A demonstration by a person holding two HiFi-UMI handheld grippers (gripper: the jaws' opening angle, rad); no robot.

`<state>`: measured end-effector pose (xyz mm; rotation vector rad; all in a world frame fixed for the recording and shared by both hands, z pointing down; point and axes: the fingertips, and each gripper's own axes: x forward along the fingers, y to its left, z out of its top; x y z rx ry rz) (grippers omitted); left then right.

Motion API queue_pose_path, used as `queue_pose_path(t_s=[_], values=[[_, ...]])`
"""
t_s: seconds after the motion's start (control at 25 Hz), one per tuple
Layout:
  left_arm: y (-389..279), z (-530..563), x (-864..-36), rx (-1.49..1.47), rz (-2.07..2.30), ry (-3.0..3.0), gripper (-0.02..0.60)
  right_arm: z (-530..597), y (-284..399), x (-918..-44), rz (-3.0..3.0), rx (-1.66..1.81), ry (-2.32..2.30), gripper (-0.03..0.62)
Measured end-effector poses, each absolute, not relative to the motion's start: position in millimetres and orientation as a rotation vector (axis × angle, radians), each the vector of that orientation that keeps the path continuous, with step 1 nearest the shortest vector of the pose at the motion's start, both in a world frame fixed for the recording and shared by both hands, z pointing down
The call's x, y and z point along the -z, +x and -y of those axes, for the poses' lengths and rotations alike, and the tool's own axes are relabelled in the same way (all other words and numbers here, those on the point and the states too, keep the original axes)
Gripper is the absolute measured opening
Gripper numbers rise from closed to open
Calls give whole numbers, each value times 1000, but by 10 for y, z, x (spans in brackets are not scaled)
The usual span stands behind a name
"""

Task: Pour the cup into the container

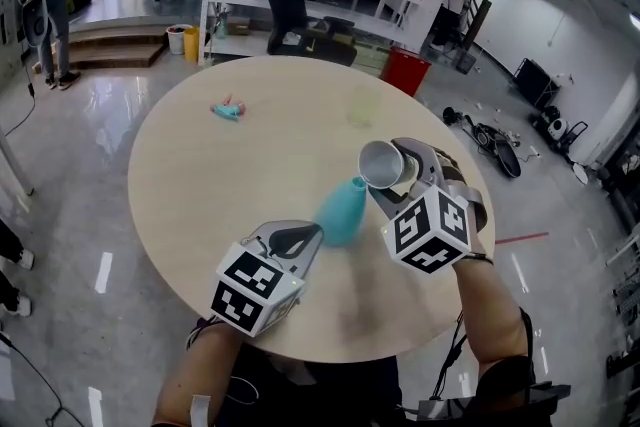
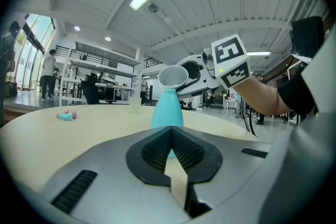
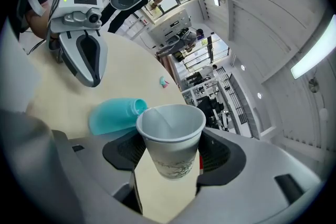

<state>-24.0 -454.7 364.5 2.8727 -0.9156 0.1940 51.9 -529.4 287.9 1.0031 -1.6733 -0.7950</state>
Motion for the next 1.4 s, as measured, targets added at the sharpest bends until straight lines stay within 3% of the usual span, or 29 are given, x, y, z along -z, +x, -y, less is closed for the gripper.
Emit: queue_pose_path(t_s=[1.4], values=[[-229, 4546, -3629, -195, 917, 2872, 2, 5263, 500, -2851, 1637, 825, 971, 314]])
